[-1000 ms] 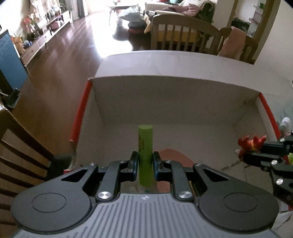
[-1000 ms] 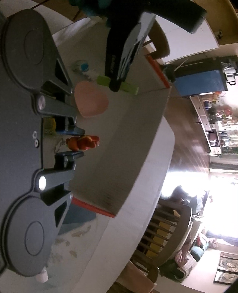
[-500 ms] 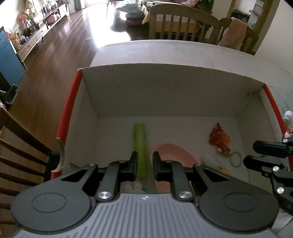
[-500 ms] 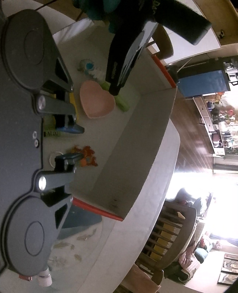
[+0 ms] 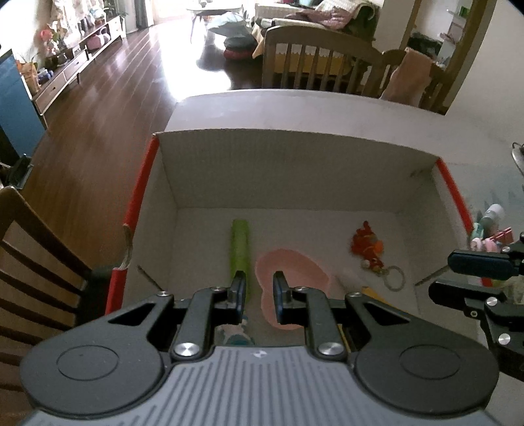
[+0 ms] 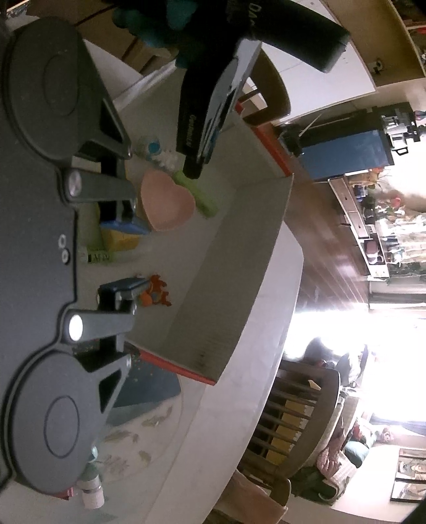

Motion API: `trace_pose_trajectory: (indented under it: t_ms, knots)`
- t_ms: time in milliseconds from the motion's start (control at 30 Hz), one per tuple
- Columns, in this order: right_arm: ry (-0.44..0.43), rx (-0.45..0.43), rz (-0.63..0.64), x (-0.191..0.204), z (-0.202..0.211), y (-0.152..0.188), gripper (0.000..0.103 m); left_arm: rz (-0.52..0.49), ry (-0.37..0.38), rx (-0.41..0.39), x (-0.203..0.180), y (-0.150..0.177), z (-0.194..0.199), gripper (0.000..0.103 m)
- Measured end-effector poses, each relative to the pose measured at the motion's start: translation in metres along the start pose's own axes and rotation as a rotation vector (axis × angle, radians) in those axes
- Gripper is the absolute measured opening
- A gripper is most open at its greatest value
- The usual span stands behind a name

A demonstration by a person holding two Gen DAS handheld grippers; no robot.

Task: Organize rigid objects
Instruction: 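Withdraw both tools from the box back toward the pile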

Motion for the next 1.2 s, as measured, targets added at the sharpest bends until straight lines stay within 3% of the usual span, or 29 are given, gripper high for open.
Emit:
trace_pose_trajectory:
  t_ms: [600,1200]
  knots:
    - [0.0,-0.12,-0.074,0.001,0.062,0.012,0.047,-0.026,0.005,-0.145,-0.019,0.009,0.076,0.017]
    - [-0.03,-0.246,-0.122,-0.004,0.127,0.045,0.075,-0.029,0.081,-0.268,-0.066,0.032,0.135,0.017]
Point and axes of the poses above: each gripper's, at about its wrist camera, not at the fingertips, and z roughly against the way its jaws point, x to its left, y to its underside, the point moved 5 cm from there along -z, roughly the way its jaws point, and after that the axes turned 6 degrees about z, right-handed, at the moved point
